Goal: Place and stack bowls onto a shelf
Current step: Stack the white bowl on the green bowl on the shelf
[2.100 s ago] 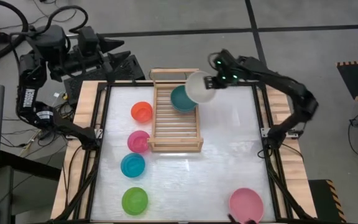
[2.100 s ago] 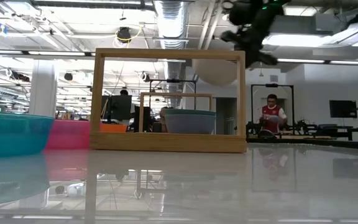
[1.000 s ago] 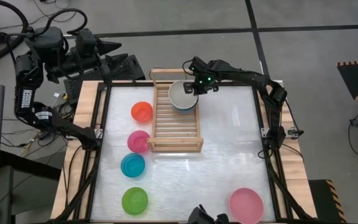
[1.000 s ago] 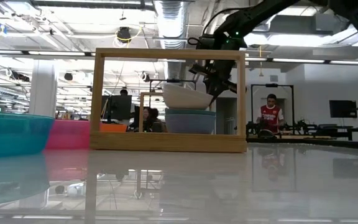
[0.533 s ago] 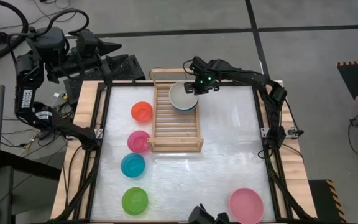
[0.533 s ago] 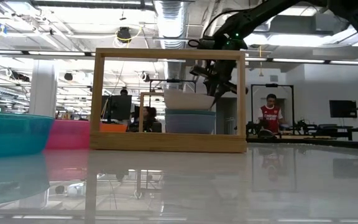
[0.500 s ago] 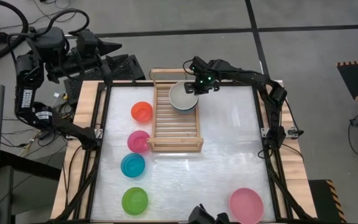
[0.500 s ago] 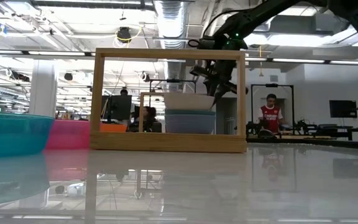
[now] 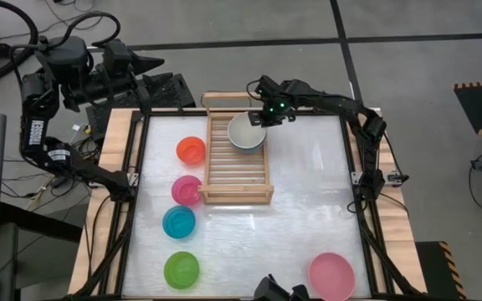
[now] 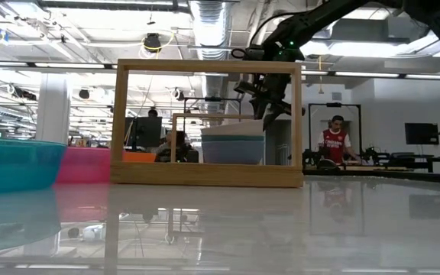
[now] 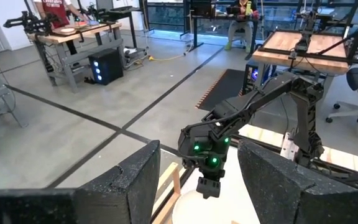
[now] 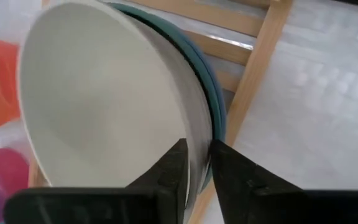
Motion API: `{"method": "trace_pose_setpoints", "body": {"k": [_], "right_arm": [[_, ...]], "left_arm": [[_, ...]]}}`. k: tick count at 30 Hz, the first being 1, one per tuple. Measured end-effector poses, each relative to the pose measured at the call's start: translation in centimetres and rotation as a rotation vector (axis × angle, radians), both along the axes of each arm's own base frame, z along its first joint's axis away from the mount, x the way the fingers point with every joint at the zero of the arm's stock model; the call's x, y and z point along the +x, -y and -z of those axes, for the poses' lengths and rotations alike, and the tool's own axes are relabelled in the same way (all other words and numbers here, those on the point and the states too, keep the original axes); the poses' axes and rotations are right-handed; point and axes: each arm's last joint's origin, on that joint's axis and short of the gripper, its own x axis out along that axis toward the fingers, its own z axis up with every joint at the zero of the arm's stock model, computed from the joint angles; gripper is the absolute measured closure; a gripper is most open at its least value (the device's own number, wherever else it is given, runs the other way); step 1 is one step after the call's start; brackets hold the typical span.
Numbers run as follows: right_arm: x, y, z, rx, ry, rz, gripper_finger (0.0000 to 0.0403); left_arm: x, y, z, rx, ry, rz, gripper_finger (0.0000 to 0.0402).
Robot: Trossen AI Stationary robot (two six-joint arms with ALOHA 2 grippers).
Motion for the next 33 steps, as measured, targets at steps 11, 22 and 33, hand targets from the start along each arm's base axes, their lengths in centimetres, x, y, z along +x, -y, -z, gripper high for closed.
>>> {"method": "trace_pose_setpoints", "body": {"k": [11,22,33], "right_arm": [[0.0,0.0,0.0,-0.012,0.004,-0.021,0.0202],[-1.7,-0.5,-2.9,-0.038,0.021,-0.004,0.018],[-1.7,-3.3,-5.7,-0.086,0.109,-0.174,0.0317]], "left_arm": [[0.0,0.0,0.0,0.0,0.0,0.0,0.0198],[0.0,0.0,0.1,-0.006,-0.005,0.0,0.0198],[0.1,0.0,0.1,-0.01,-0.005,-0.001,0.0198]]}}
